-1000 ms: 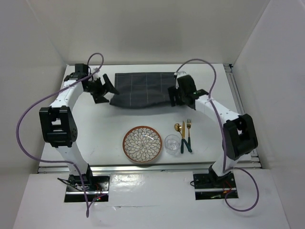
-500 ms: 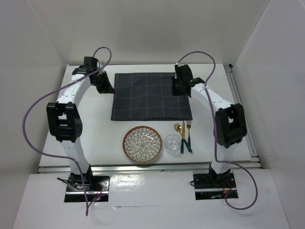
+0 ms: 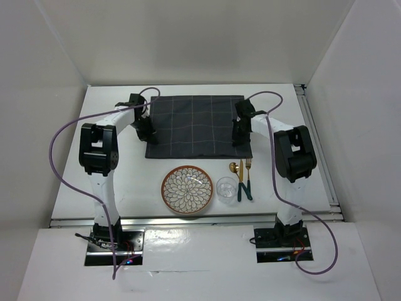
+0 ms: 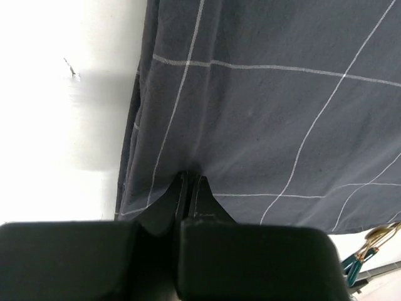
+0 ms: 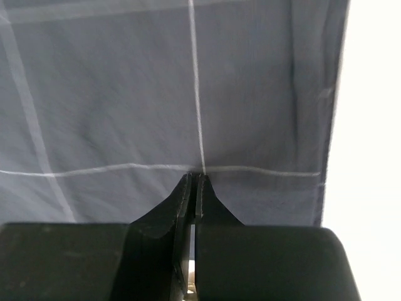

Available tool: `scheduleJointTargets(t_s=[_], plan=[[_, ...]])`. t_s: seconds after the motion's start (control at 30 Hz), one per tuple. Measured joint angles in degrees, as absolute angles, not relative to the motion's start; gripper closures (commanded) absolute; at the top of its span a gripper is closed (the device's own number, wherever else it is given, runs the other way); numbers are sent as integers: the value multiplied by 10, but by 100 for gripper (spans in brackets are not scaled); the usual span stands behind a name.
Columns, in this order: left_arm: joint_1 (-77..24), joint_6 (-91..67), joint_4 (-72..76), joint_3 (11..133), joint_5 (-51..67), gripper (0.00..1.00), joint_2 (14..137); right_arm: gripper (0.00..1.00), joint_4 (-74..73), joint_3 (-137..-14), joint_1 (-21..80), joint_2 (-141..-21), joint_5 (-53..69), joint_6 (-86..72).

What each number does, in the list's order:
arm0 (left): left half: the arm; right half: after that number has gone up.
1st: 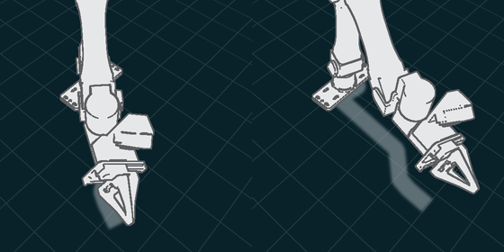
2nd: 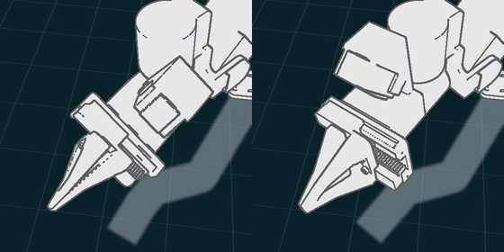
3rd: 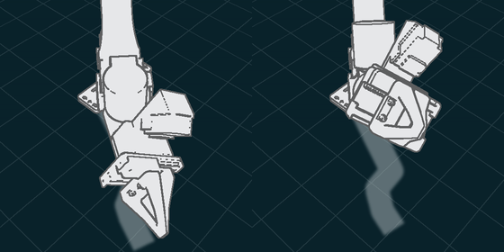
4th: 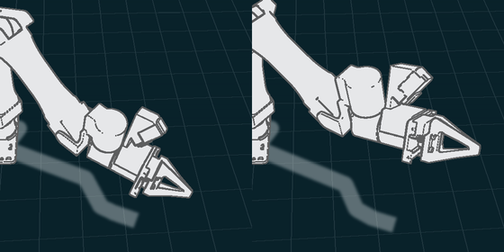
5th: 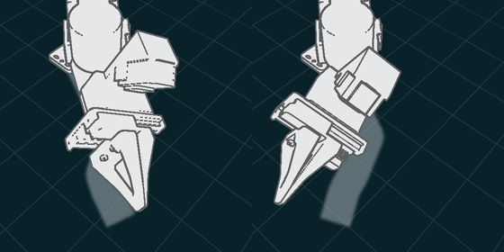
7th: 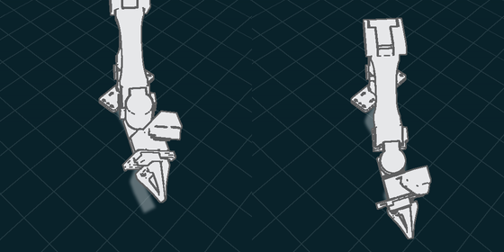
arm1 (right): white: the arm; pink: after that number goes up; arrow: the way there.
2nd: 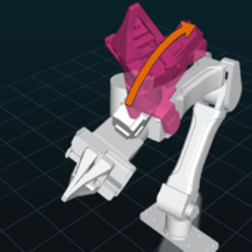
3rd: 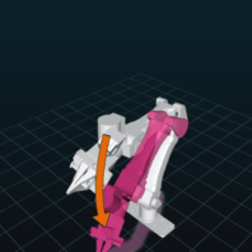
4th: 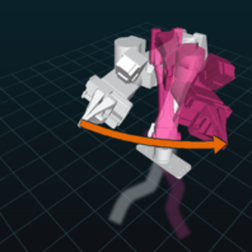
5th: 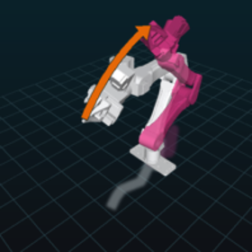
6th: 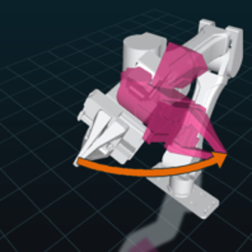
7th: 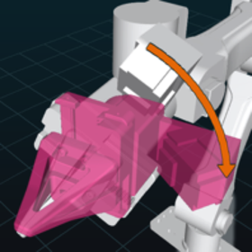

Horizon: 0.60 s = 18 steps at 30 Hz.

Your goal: Set the dinner table for one person

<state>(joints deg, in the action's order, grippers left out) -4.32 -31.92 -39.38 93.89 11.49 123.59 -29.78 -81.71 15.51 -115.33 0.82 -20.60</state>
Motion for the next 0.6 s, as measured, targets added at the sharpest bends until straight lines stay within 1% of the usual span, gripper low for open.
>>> scheduleJointTargets(t_s=[0.37, 0.57, 0.6], plan=[[-43, -322, -368, 901, 90, 100, 1211, 100, -214, -708, 155, -1103, 40, -236], [-44, -324, -380, 888, 55, 100, 1194, 100, -215, -699, 158, -1095, 49, -238], [-43, -323, -386, 888, 46, 92, 1190, 100, -221, -703, 159, -1095, 48, -237]])
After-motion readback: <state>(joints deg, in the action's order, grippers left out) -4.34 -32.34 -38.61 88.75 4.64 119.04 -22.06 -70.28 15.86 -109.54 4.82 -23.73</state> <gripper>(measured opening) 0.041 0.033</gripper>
